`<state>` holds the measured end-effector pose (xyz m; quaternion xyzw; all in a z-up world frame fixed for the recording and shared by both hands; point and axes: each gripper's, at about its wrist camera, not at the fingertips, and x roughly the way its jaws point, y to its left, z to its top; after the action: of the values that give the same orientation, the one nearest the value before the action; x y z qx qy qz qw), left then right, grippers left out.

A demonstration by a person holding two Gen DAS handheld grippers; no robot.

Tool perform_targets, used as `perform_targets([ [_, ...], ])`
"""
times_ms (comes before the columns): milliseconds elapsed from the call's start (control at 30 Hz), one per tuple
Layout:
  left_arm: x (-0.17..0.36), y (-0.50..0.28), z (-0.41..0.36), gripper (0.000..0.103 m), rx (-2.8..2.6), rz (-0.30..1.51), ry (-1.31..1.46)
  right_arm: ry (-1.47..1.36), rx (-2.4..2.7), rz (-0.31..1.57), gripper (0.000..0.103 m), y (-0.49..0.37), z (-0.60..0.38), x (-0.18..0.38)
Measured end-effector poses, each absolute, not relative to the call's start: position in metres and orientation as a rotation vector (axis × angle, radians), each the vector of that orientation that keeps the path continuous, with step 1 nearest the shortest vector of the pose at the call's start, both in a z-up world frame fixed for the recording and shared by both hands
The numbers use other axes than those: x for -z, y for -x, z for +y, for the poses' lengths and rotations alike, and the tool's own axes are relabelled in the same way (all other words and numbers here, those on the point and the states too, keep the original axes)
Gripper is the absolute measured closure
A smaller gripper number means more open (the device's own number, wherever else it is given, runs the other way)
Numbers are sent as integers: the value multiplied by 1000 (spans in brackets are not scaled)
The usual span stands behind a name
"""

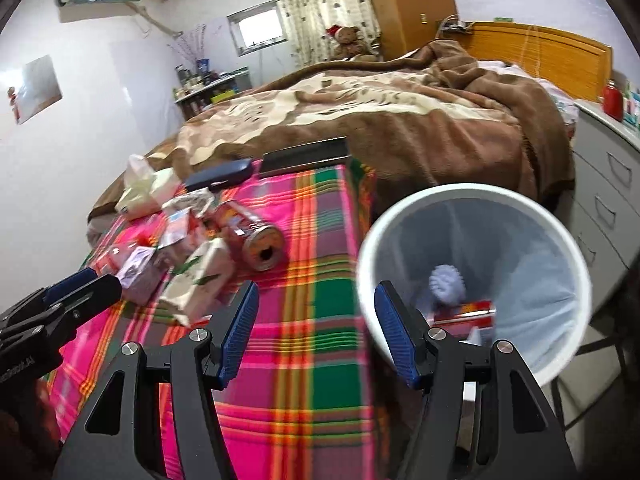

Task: Collect trash
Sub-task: 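Move both grippers back toward the remaining trash on the cloth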

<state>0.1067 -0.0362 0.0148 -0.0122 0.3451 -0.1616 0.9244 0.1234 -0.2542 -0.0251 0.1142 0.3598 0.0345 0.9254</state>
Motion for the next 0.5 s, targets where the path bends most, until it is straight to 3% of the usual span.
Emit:
perform_targets([
  [500,-6,-116,58,35,166,710,50,-183,-162,791,41,-139,-198,33],
])
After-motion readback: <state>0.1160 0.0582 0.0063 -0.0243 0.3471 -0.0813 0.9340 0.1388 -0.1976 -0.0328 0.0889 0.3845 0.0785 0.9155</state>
